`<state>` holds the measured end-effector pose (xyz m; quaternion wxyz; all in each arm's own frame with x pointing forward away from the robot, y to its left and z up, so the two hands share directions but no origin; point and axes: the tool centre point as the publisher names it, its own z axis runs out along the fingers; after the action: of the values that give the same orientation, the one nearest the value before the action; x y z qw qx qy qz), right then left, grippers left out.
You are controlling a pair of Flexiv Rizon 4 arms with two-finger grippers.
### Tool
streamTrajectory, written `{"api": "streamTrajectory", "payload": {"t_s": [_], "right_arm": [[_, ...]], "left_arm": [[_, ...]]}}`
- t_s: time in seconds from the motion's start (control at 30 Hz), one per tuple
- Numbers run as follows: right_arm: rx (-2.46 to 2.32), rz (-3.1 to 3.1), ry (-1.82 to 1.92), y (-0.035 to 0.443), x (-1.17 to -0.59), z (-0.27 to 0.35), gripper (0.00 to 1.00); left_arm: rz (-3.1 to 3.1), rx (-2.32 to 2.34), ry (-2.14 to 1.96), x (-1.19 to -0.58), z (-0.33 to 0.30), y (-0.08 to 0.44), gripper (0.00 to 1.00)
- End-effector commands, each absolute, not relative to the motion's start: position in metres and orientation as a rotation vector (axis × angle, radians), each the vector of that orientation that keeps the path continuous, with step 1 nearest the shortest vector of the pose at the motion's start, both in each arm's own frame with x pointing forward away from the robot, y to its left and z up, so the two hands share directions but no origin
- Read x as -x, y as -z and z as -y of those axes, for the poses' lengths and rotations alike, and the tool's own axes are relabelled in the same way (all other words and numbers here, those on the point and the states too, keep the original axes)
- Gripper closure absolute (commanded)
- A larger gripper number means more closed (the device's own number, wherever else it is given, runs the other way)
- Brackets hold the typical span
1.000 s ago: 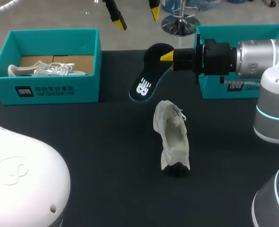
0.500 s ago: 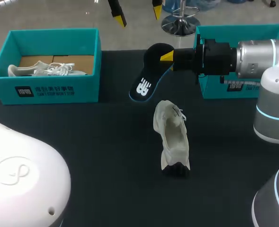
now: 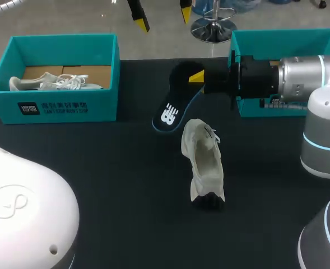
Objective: Take the shoe out of the shoebox, open the shoe tongue, remove and reinsert the insole, then place the shoe into the shoebox
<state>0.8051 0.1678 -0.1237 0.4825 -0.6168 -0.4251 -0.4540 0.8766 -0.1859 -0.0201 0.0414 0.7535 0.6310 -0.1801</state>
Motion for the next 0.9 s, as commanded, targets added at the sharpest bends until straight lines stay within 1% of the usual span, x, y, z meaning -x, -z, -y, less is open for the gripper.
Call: {"api": "streamTrajectory", "payload": {"t_s": [0.03,0.6,0.7,0.8,0.9], "right_arm": [[1.528,1.045,1.113,0.118,-0.801,-0.167,1.0],[1.56,1.05,1.122,0.113,-0.8,-0.166,1.0],[1.56,1.05,1.122,0.113,-0.8,-0.166,1.0],[1.56,1.05,1.122,0.113,-0.8,-0.166,1.0],[1.56,1.05,1.122,0.113,-0.8,-0.166,1.0]], "left_arm": [[-1.932,-2.308,0.548,-0.877,0.185,0.02,0.0],[-1.932,-2.308,0.548,-0.877,0.185,0.02,0.0],[-1.753,-2.202,0.86,-0.871,0.168,0.024,0.0],[-1.642,-2.065,1.07,-0.869,0.151,0.03,0.0],[-1.558,-1.937,1.19,-0.865,0.135,0.034,0.0]]}}
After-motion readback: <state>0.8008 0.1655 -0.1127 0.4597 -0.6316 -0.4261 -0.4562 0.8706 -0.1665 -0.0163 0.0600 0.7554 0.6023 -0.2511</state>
